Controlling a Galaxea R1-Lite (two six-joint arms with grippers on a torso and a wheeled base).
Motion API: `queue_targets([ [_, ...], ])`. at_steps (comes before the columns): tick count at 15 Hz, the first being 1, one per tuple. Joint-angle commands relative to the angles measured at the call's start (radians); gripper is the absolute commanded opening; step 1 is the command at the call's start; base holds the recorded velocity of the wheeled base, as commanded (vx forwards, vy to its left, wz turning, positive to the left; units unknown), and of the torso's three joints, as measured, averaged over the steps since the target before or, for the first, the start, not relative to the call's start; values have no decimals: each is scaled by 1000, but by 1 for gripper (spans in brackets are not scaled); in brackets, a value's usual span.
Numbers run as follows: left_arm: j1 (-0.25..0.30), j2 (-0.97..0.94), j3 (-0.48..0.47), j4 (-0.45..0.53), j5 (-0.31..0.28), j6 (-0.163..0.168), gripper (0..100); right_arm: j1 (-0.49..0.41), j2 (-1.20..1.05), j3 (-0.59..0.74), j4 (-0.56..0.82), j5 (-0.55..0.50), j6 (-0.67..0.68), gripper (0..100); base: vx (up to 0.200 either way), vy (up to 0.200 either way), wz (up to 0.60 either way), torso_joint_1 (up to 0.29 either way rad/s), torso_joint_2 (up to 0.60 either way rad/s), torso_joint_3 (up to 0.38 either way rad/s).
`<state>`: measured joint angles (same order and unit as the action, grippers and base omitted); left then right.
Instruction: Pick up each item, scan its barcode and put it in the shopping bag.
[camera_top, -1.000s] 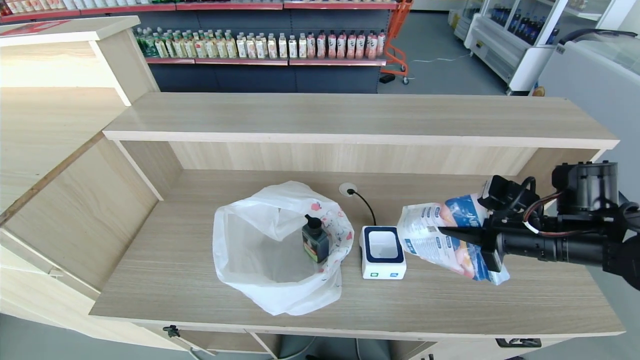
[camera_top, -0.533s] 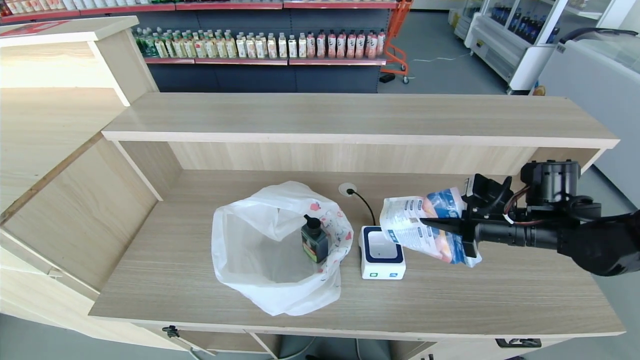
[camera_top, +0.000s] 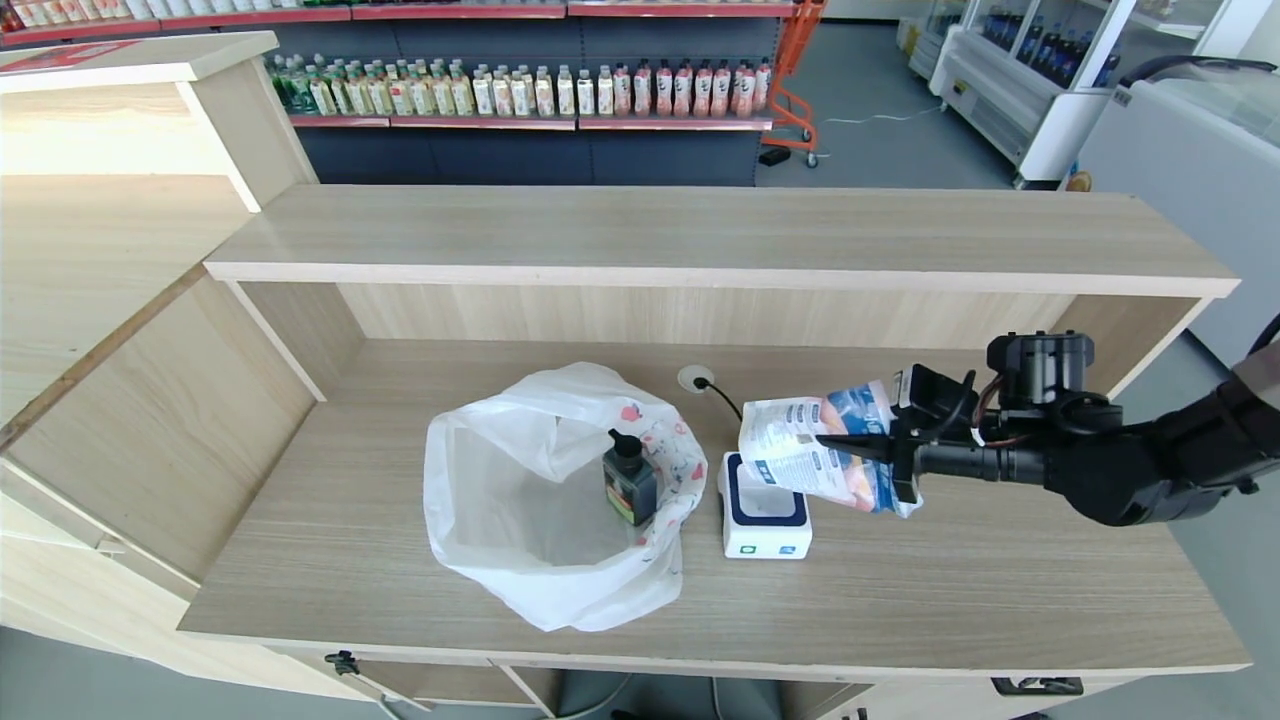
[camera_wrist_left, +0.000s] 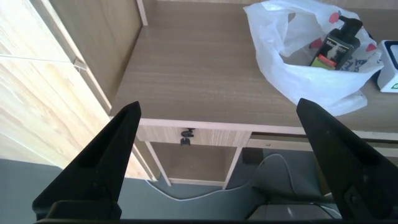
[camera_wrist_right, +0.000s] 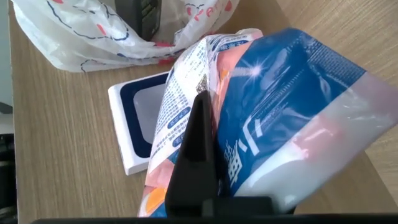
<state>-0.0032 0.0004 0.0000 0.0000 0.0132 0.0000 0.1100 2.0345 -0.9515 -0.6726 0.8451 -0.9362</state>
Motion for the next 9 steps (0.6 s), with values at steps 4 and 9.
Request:
queue_targets([
  [4,0,0,0,0,1,0,100,4,50,-26,-1,5,-24,0,0,0,0,0,0,0],
  [9,0,0,0,0,1,2,100,11,50,-26,1,6,-23,0,0,0,0,0,0,0],
])
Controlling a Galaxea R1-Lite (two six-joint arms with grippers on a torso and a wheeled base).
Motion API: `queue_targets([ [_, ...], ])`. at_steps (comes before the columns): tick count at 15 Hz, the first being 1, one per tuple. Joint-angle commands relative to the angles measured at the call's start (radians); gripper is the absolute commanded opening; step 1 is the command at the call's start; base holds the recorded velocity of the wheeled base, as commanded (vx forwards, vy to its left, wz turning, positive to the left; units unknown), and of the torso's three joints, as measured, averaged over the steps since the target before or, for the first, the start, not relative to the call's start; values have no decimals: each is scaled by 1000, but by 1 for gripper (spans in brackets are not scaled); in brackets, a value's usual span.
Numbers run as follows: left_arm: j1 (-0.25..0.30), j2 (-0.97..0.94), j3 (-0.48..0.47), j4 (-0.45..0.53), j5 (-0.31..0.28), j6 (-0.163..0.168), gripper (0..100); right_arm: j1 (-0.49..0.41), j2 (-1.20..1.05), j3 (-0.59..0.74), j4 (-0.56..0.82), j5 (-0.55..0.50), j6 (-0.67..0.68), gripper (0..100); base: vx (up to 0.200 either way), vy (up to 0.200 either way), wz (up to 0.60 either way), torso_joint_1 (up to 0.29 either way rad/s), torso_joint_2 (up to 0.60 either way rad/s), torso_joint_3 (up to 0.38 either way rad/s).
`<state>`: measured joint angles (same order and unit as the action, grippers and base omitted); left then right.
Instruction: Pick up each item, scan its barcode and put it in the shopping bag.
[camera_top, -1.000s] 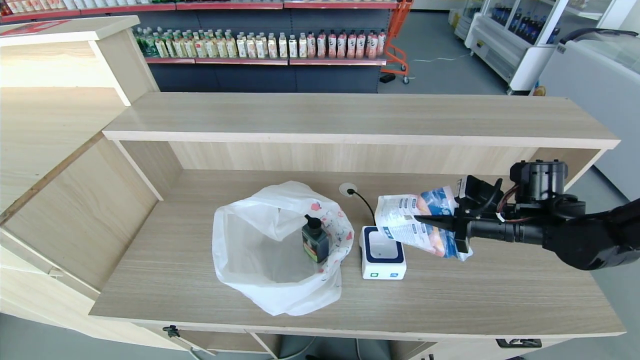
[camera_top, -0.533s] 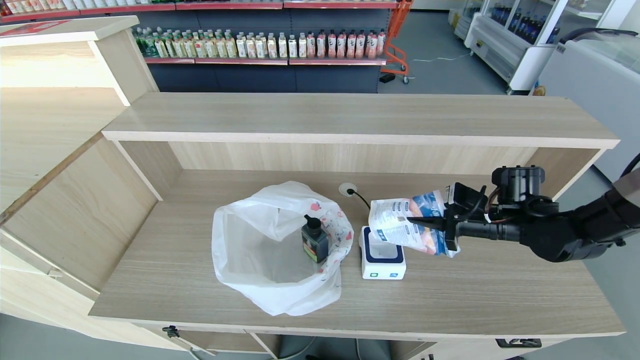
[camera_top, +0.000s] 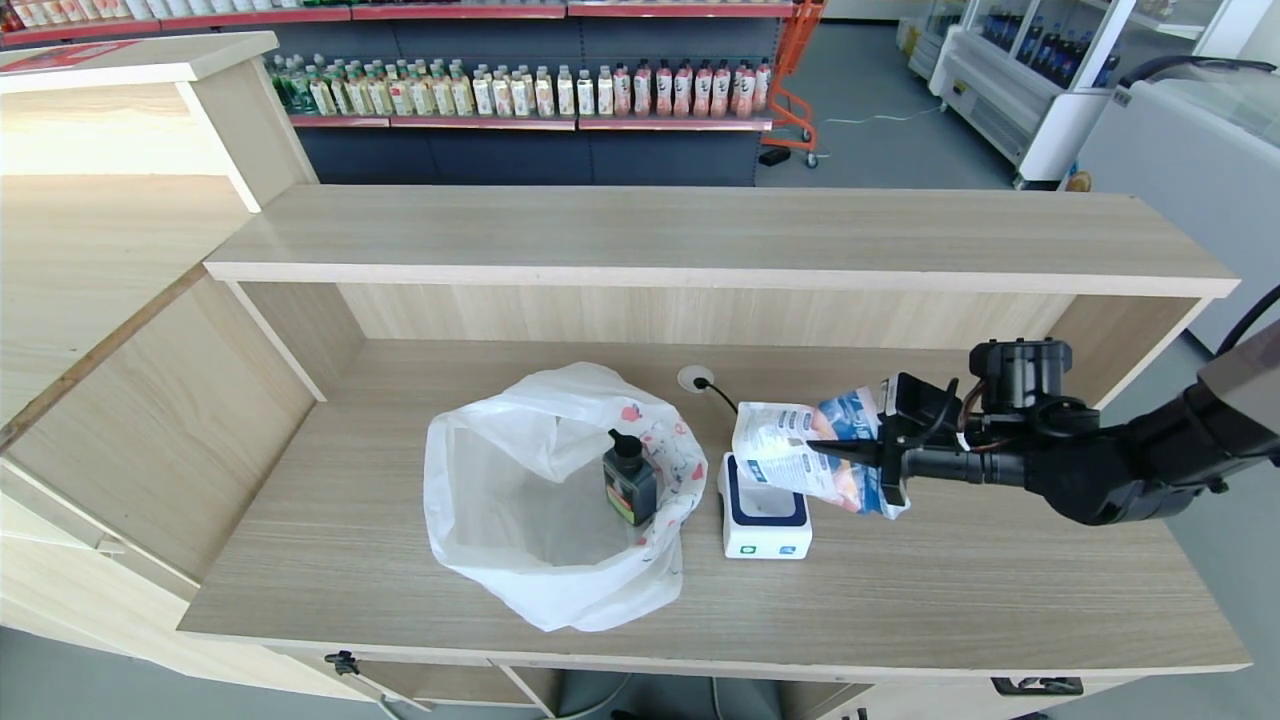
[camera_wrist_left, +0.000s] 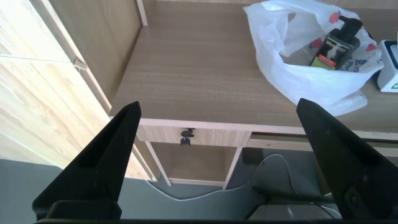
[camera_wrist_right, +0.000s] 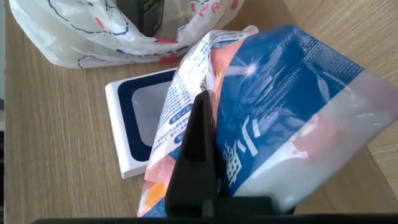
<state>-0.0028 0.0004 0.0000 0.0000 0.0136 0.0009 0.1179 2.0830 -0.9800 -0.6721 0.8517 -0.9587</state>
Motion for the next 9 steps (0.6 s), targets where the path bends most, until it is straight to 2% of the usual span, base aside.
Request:
queue_targets([
  [1,0,0,0,0,0,1,100,8,2,3,0,0,0,0,0,0,0,0,0,0],
  [9,0,0,0,0,0,1,100,19,-1,9,0,0,0,0,0,0,0,0,0,0],
])
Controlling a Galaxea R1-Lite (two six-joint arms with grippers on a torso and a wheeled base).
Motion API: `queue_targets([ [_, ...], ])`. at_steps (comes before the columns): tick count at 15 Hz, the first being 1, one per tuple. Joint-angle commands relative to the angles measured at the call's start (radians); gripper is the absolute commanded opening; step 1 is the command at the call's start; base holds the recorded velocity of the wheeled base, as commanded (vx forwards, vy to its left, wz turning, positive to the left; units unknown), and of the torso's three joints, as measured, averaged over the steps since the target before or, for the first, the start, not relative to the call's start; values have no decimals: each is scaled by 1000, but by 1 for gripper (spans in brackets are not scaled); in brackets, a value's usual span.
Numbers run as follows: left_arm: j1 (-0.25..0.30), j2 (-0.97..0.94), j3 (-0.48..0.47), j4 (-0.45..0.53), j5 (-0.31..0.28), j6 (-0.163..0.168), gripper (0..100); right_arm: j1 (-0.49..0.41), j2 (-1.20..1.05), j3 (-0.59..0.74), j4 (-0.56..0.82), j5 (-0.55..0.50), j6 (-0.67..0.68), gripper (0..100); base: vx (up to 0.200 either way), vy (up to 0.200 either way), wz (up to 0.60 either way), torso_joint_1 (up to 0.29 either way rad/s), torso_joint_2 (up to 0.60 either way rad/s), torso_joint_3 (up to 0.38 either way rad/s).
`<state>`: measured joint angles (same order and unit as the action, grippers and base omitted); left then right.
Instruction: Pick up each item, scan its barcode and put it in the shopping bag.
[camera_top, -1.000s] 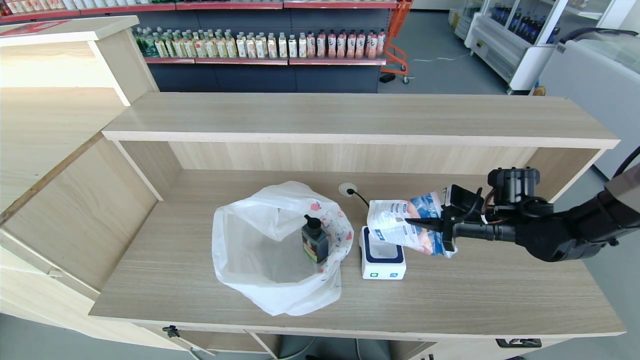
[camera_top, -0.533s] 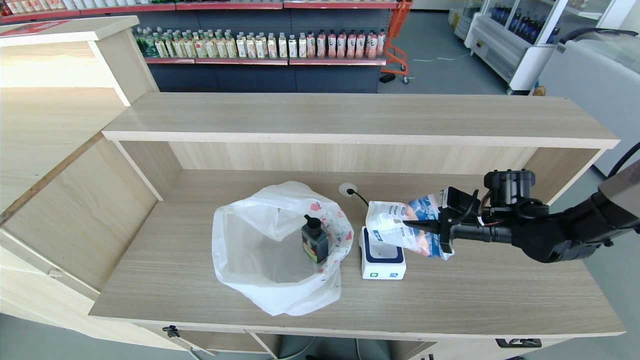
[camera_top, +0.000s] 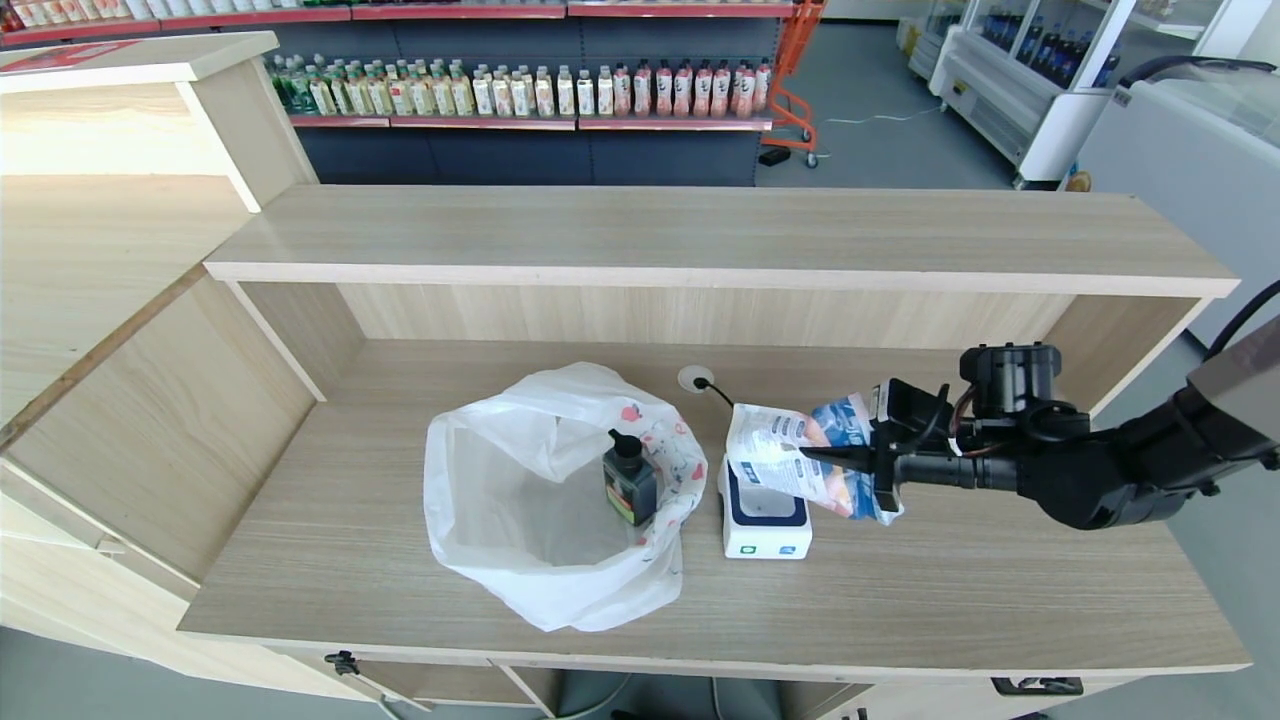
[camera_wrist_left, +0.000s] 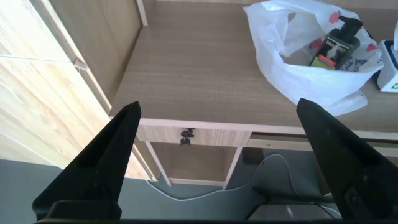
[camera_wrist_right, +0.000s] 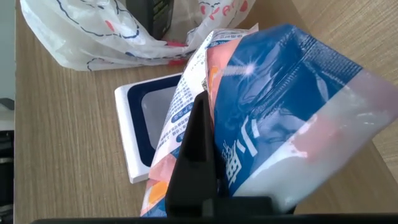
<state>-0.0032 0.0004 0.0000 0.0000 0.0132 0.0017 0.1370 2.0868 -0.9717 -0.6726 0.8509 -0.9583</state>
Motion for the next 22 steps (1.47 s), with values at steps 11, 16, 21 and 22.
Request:
queue_targets([
  [11,0,0,0,0,1,-3,100,-8,-363,62,10,-145,671,0,0,0,0,0,0,0],
  [16,0,0,0,0,1,-2,100,-10,-556,162,165,-368,1070,0,0,120,0,-4,0,4],
  [21,0,0,0,0,-1,0,100,13,-576,166,245,-366,1250,0,0,160,0,9,0,1],
  [22,0,0,0,0,1,-2,100,50,-576,160,258,-365,1290,0,0,0,0,0,0,0],
])
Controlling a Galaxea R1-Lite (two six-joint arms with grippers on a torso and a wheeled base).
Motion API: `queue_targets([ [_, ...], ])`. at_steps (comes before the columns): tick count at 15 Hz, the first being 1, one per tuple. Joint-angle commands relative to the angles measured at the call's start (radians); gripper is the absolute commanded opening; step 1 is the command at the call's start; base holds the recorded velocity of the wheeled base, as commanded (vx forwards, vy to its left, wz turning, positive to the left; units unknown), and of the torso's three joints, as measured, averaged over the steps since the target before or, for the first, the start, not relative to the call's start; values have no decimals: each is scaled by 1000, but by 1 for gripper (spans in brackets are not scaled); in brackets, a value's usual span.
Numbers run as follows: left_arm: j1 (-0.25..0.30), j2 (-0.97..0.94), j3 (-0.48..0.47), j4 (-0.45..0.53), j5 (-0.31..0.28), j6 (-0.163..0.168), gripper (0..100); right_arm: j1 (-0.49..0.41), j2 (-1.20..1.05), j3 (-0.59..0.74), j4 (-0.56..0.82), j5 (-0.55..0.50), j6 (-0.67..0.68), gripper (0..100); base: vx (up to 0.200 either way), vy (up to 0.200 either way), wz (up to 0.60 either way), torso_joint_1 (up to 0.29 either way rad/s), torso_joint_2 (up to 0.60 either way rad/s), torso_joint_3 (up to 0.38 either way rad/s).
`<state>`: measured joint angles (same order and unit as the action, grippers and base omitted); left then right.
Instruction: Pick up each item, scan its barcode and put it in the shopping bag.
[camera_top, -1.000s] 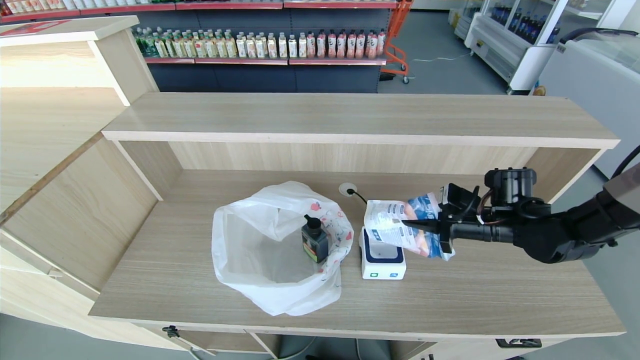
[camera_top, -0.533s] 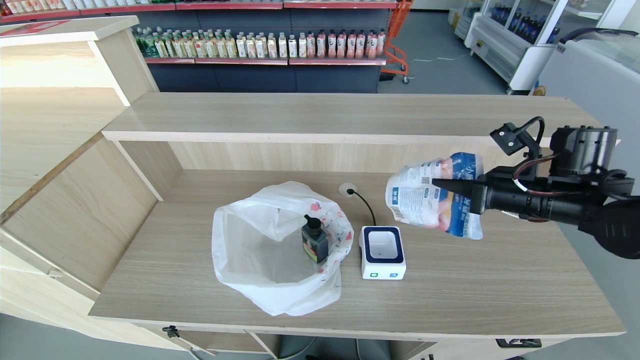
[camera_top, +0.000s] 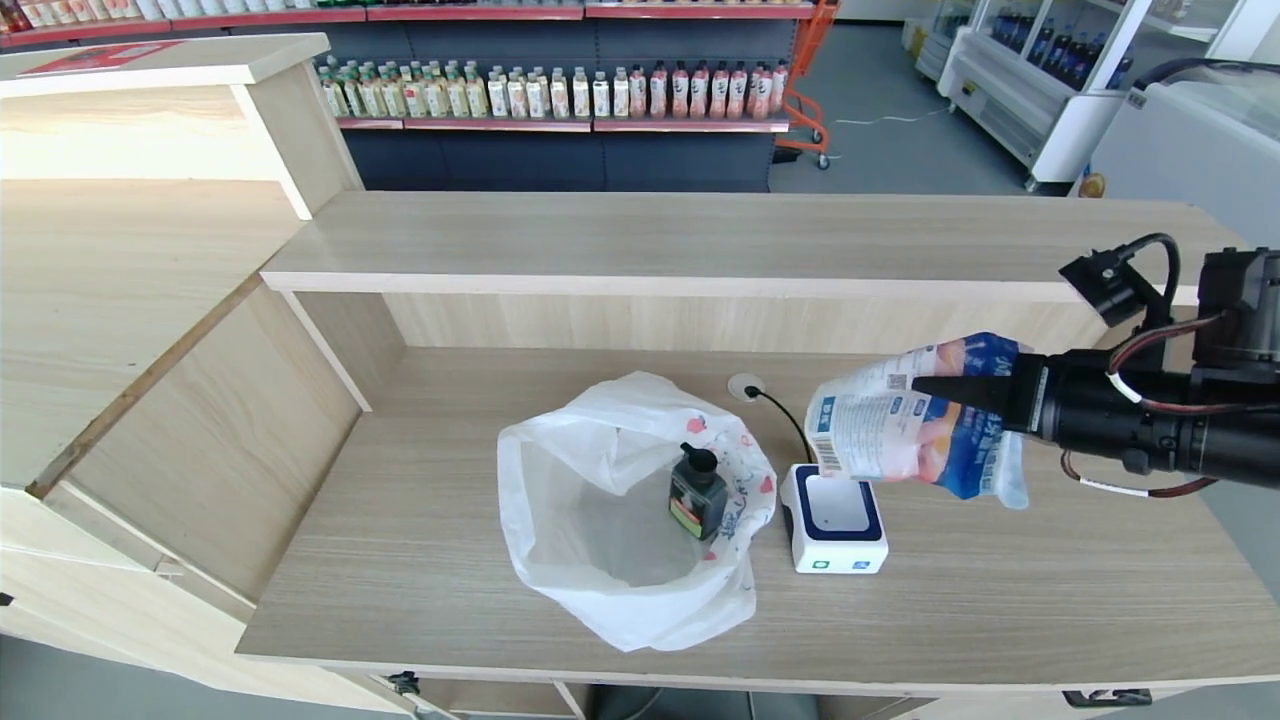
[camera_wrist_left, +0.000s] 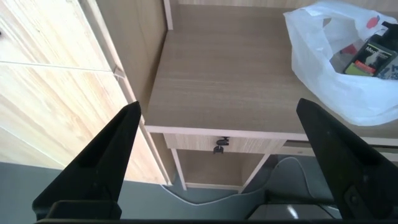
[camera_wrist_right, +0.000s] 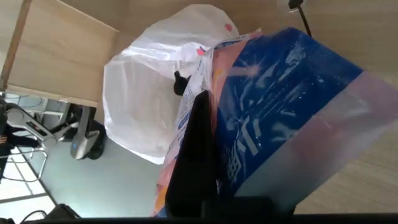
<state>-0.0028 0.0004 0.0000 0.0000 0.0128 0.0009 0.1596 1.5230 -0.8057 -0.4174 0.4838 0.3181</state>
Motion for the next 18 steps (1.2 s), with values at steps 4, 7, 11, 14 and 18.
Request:
queue_targets([
  [4,0,0,0,0,1,-1,100,167,2,-70,141,4,193,0,0,0,0,0,0,0],
  [7,0,0,0,0,1,-1,100,236,59,-89,137,6,285,0,0,0,0,0,0,0],
  [11,0,0,0,0,1,-2,100,279,115,-104,137,65,286,0,0,0,0,0,0,0],
  [14,0,0,0,0,1,-1,100,298,192,-102,114,59,282,0,0,0,0,0,0,0],
  [18,0,0,0,0,1,-1,100,316,309,-102,-11,56,274,0,0,0,0,0,0,0],
])
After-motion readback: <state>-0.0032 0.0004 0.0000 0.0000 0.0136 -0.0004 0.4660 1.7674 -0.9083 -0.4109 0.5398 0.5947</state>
